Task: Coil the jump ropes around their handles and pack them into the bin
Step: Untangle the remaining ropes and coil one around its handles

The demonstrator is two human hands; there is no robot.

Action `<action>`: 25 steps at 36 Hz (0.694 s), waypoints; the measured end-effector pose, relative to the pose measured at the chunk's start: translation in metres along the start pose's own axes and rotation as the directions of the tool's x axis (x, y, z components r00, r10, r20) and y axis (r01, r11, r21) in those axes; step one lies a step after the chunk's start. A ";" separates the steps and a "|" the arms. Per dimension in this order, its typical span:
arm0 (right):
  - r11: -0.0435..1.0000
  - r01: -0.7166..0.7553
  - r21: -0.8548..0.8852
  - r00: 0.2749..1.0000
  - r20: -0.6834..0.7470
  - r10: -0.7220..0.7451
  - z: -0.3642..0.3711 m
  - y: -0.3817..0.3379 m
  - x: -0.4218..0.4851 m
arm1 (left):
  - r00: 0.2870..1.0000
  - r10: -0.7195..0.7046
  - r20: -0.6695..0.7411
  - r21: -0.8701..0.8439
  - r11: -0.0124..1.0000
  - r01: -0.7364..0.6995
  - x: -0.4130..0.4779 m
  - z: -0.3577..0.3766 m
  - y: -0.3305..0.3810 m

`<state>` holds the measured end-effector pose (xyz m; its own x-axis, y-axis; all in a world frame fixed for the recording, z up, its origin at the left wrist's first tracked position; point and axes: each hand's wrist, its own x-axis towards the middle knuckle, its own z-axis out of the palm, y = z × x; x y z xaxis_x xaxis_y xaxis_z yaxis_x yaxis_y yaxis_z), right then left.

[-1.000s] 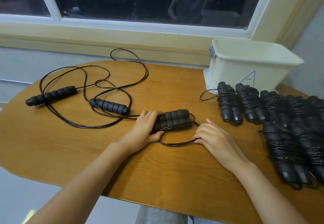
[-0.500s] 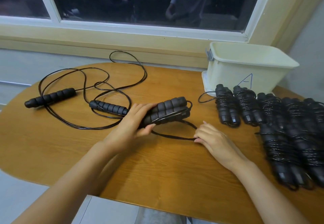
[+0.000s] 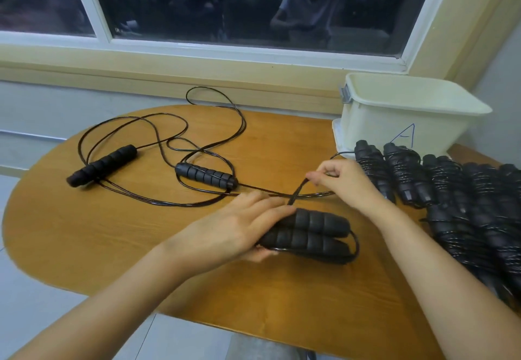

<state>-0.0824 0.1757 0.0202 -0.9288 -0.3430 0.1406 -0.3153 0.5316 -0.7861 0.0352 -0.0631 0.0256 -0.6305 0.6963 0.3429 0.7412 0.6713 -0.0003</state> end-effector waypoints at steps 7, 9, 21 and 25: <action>0.999 0.008 -0.036 1.000 0.002 -0.008 -0.001 -0.032 0.002 | 0.994 -0.110 -0.030 0.244 0.963 0.114 0.007 0.017 0.005; 0.999 0.028 -0.032 0.999 0.020 -0.028 0.002 -0.044 -0.005 | 0.985 -0.171 -0.025 0.253 0.952 0.172 0.010 0.023 0.001; 0.826 0.134 -0.547 0.990 0.031 -0.139 0.006 -0.050 -0.055 | 0.890 -0.455 -0.039 0.201 0.869 0.453 0.017 0.026 -0.015; 0.728 0.104 -0.678 0.986 -0.024 -0.163 0.005 -0.041 -0.057 | 0.895 -0.425 -0.134 0.161 0.882 0.442 0.013 0.029 -0.021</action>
<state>-0.0156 0.1698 0.0413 -0.8691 -0.4066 0.2817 -0.4583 0.8762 -0.1494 0.0053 -0.0607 0.0024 -0.8485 0.3045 0.4329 0.3378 0.9412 -0.0001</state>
